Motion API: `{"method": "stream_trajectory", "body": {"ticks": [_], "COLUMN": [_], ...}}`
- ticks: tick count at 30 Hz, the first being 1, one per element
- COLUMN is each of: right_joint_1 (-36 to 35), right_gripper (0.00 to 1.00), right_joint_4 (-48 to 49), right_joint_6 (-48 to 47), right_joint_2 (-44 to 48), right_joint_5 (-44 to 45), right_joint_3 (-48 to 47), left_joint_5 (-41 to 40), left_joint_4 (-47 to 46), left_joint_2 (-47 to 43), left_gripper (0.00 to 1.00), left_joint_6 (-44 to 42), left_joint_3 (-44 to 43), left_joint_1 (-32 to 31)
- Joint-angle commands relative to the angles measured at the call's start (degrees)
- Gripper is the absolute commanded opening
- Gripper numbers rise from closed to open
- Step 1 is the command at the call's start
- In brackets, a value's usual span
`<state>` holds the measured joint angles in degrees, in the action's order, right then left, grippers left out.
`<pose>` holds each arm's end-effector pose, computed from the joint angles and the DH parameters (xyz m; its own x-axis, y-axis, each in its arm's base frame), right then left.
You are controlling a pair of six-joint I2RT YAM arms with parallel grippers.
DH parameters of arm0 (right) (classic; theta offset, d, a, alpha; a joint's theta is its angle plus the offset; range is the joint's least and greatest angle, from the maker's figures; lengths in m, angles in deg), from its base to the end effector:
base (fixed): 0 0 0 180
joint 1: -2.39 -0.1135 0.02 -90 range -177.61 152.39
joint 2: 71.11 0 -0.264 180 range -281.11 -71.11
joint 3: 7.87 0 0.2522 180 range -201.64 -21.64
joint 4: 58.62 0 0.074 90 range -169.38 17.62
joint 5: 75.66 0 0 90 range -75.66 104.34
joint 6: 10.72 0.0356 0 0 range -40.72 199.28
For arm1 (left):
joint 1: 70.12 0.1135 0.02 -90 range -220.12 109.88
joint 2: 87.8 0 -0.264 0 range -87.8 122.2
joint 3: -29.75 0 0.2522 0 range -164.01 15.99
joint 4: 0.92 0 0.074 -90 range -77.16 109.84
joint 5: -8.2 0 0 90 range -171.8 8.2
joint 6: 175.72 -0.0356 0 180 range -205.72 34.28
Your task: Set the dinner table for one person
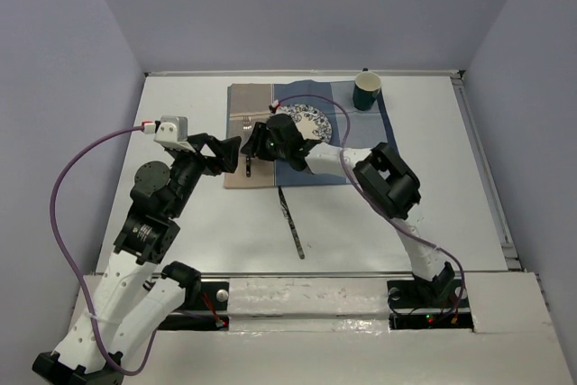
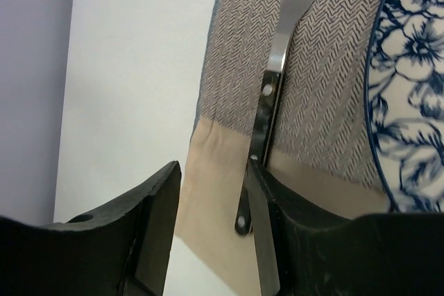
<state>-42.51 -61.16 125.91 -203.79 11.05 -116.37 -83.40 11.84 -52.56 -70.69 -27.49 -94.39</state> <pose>0.3718 0.3734 0.1550 -0.7574 0.2698 -0.5946 -0.2773 0.6915 0.6670 0.1339 -0.0593 0.3779 0.0413 -0.3030 -0.9521 0.4105 0.8739 -0.2603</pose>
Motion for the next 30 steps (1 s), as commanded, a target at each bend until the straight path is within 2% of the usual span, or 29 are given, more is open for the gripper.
{"method": "stream_trajectory", "body": {"ticks": [1,7,10,15,21,28,30], "right_joint_1": [-1.76,-2.29,-4.39,-11.94,-18.19,-20.22,-20.22], "right_gripper": [0.49,0.49,0.49,0.49,0.49,0.48,0.45], "right_joint_4": [-0.5,-3.22,-9.1,-22.62,-29.58,-31.26,-31.7], "right_joint_6": [-4.88,-10.68,-12.44,-10.78,-7.61,-7.08,-6.82], "right_joint_2": [12.25,28.41,33.53,40.04,38.3,34.51,33.37], "right_joint_5": [5.48,10.14,13.46,20.33,25.08,25.96,25.97], "right_joint_3": [6.83,26.14,33.88,39.53,38.23,35.5,35.5], "left_joint_5": [-0.24,0.2,0.2,0.2,-0.24,-0.15,-0.15], "left_joint_4": [-2.61,-2.52,-2.61,-2.61,-2.52,-2.43,-2.43], "left_joint_2": [-0.35,-0.44,-0.35,-0.09,0.26,0.53,0.53], "left_gripper": [0.99,0.99,0.99,0.99,0.99,0.99,0.99], "left_joint_6": [-1.31,-1.23,-1.23,-1.23,-1.31,-1.32,-1.32], "left_joint_3": [0.59,0.59,0.51,0.51,0.59,0.59,0.59], "left_joint_1": [0.54,0.54,0.54,0.54,0.72,0.63,0.72]}}
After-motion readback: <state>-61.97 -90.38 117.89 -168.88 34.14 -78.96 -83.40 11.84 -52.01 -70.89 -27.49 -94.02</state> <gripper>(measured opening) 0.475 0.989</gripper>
